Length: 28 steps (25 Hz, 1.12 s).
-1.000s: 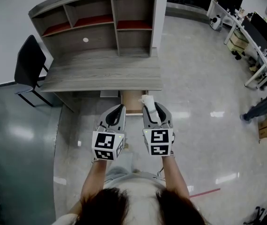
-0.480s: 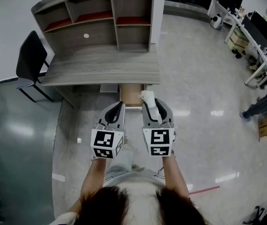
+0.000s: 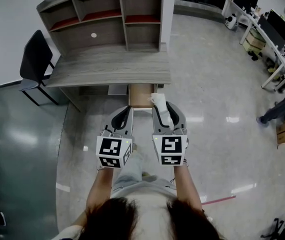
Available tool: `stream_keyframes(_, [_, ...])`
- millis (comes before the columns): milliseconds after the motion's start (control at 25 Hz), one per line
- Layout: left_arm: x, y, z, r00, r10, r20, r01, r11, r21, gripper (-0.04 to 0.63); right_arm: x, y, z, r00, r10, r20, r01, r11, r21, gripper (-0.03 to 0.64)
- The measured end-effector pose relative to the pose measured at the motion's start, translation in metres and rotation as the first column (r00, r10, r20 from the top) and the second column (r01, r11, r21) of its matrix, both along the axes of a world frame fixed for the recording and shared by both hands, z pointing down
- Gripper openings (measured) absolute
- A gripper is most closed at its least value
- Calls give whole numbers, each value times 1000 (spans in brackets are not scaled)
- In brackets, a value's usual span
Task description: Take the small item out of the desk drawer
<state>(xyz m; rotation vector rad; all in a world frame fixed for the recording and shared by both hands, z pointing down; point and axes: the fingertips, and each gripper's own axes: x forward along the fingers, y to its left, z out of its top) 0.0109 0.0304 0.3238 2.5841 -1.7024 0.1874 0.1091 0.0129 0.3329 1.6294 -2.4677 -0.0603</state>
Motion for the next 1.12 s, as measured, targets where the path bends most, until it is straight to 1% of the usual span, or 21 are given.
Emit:
stream_keyframes(560, [3,35,-9,1000,-10,-2,10,1000,29,14,4,39,-14,1000,-12,0,12,998,54,175])
stream_keyframes(800, [5,43,-12,1000,-11,-2,11,999,41,14,5,48,-20,1000,-15,1,15,997,75,175])
stream_keyframes(1120, [6,58,-15,1000,-19,0,19,999,49,14,5,62,-22,1000,-25,5,24,996,84,175])
